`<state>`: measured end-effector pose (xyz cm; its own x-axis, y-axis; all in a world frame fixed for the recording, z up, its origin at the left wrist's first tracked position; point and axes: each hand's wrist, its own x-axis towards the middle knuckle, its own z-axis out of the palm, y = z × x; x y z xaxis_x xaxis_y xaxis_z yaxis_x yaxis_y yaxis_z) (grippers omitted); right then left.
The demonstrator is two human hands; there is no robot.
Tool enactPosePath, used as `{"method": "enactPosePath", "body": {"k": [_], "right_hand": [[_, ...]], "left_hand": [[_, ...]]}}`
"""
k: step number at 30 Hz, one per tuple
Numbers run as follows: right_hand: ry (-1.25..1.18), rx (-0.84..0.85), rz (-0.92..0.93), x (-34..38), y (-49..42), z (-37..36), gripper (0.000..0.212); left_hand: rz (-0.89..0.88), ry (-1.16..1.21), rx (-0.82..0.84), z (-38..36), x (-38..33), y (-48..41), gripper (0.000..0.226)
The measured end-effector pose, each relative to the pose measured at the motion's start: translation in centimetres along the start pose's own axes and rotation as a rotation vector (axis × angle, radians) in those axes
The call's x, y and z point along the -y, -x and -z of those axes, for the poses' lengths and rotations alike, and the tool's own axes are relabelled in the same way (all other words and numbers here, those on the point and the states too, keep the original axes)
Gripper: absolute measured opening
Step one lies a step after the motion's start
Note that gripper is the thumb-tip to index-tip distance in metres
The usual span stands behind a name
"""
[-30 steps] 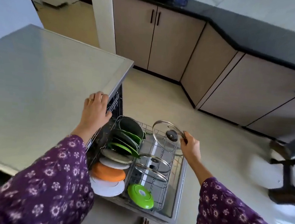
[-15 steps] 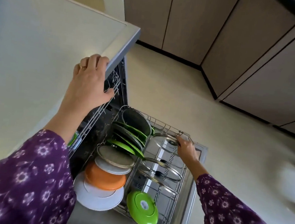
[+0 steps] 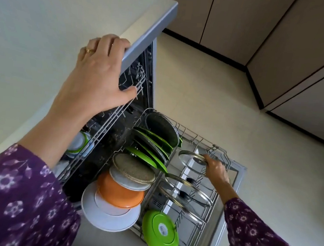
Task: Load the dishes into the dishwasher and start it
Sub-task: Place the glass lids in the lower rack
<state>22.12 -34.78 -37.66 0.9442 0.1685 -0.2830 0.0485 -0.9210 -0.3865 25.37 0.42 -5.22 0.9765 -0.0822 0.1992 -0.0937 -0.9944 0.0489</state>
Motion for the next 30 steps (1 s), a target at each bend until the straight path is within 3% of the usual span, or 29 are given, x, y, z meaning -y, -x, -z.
{"method": "enactPosePath", "body": {"k": [9, 19, 26, 30], "right_hand": [[0.055, 0.077, -0.008, -2.9, 0.7, -1.0, 0.036], [-0.013, -0.130, 0.083, -0.6, 2.5, -1.1, 0.046], [-0.003, -0.118, -0.034, -1.2, 0.8, -1.4, 0.041], [0.057, -0.120, 0.068, -1.9, 0.6, -0.5, 0.038]], "left_hand": [[0.015, -0.004, 0.003, 0.1, -0.2, 0.0, 0.082], [0.013, -0.012, -0.007, 0.1, -0.1, -0.1, 0.082], [0.007, -0.008, -0.005, 0.0, -0.1, -0.1, 0.082], [0.008, -0.006, -0.008, -0.1, 0.0, -0.1, 0.082]]}}
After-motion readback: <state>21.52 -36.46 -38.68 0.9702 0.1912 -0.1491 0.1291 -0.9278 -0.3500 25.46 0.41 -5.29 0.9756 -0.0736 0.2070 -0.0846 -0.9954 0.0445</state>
